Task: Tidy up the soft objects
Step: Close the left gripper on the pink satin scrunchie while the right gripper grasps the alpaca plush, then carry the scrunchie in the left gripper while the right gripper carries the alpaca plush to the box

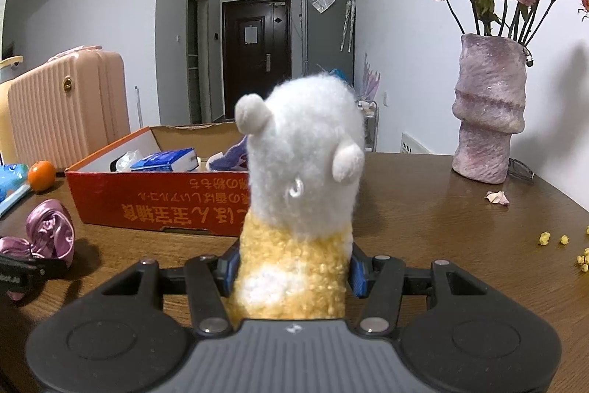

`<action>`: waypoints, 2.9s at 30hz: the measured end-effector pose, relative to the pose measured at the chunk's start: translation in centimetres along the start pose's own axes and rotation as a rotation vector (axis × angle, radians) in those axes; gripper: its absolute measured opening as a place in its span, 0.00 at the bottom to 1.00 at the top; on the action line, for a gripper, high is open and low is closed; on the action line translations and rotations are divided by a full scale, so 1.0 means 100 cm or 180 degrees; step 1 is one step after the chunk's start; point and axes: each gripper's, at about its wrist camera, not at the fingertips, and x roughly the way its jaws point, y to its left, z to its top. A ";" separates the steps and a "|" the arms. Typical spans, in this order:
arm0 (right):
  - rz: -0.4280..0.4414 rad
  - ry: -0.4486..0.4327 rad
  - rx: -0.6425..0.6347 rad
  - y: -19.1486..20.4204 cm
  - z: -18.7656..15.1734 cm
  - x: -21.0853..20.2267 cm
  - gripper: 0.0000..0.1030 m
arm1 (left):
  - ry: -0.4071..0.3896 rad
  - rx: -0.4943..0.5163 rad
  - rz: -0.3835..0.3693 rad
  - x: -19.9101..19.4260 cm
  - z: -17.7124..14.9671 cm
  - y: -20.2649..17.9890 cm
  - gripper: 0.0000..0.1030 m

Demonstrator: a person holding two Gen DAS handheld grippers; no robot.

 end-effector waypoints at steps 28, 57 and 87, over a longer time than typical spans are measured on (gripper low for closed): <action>-0.0193 -0.0372 0.0142 0.025 0.007 -0.024 0.52 | -0.0559 -0.0434 0.0029 -0.041 0.015 -0.002 0.39; -0.0118 -0.0988 0.0051 0.060 0.041 -0.009 0.52 | -0.1158 -0.1019 0.0035 -0.054 0.074 -0.007 0.39; 0.0026 -0.0971 -0.0029 0.054 0.081 0.090 0.52 | -0.1189 -0.0789 0.0078 0.024 0.119 -0.035 0.39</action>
